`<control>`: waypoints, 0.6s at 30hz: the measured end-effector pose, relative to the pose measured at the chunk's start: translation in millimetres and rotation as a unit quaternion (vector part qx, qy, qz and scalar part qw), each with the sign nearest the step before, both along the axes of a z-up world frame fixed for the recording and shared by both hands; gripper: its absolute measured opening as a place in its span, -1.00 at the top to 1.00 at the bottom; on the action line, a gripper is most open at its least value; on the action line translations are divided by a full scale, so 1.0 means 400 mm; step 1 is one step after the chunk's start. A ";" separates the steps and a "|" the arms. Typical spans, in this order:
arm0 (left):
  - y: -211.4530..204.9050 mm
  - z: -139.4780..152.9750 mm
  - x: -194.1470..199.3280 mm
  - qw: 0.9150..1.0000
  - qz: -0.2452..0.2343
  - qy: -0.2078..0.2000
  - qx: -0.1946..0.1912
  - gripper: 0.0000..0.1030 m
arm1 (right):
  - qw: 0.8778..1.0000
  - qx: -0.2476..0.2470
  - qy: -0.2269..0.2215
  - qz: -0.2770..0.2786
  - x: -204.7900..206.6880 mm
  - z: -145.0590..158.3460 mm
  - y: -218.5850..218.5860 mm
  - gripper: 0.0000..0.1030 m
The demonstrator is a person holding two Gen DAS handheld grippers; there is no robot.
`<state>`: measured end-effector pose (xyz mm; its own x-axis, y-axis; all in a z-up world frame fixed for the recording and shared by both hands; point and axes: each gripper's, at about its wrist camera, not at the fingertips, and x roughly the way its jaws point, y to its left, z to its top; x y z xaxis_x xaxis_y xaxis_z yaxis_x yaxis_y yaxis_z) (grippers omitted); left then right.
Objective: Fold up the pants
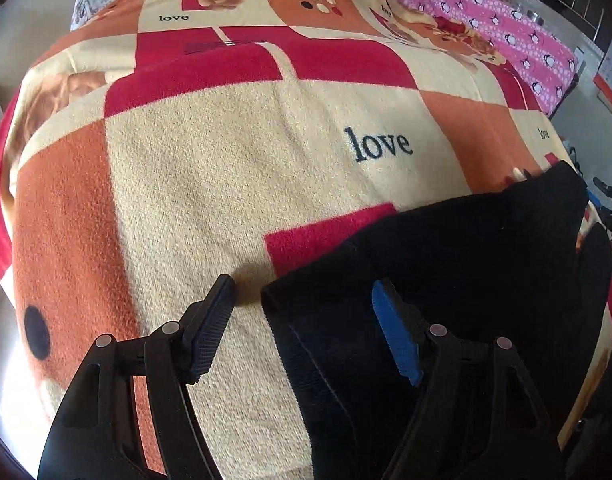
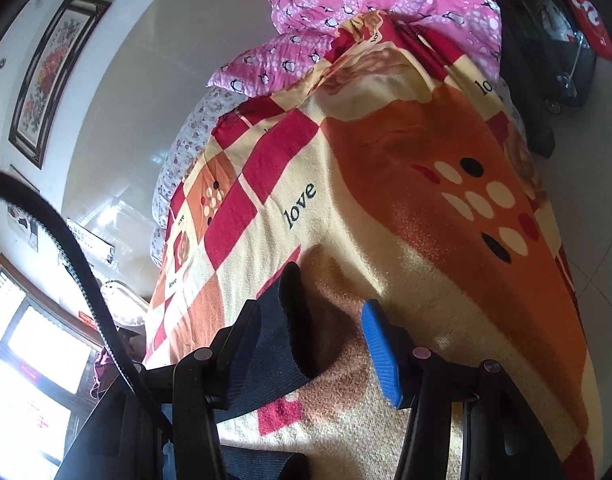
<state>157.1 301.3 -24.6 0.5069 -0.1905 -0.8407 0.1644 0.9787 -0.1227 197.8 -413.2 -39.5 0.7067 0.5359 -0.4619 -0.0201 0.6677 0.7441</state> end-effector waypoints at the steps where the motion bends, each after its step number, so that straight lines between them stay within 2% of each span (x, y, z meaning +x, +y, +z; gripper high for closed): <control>1: 0.008 0.001 0.006 1.000 0.001 -0.006 -0.005 -0.39 | 1.000 0.000 0.000 0.000 -0.001 0.000 0.000 0.02; 3: 0.014 0.000 0.014 1.000 -0.008 -0.019 -0.012 -0.39 | 1.000 0.000 0.000 0.000 -0.001 0.000 0.000 0.02; 7: 0.000 -0.004 0.005 0.999 -0.022 -0.031 0.001 -0.37 | 1.000 -0.003 0.001 -0.002 0.001 -0.001 0.000 0.02; 8: -0.002 -0.003 -0.003 0.999 -0.025 -0.032 0.002 -0.27 | 1.000 -0.004 0.001 -0.002 0.001 -0.001 0.000 0.02; 9: -0.005 -0.003 -0.009 0.999 -0.028 -0.031 -0.002 -0.02 | 1.000 -0.004 0.001 -0.002 0.001 -0.002 0.000 0.02; 10: -0.007 -0.001 -0.014 0.999 -0.033 -0.026 -0.012 0.14 | 1.000 -0.003 0.001 -0.002 0.000 -0.002 -0.001 0.02; 11: -0.009 0.006 -0.019 0.999 -0.032 -0.024 -0.012 0.48 | 1.000 -0.002 0.000 -0.002 0.000 -0.002 0.000 0.02; 12: -0.010 0.008 -0.023 0.999 -0.033 -0.019 -0.014 0.70 | 1.000 -0.002 0.000 -0.002 -0.001 -0.001 0.000 0.02; 14: -0.018 0.018 -0.036 0.999 -0.033 -0.024 -0.006 0.79 | 1.000 -0.001 0.000 -0.002 -0.002 -0.001 -0.001 0.02; 18: -0.034 0.054 -0.069 0.998 -0.023 -0.053 0.000 0.82 | 1.000 0.005 -0.002 -0.004 -0.006 -0.003 -0.005 0.02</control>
<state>129.5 287.9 -3.0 0.5842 -0.2167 -0.7822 0.2222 0.9696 -0.1026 195.3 -415.3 -40.8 0.7129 0.5350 -0.4533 -0.0183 0.6605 0.7506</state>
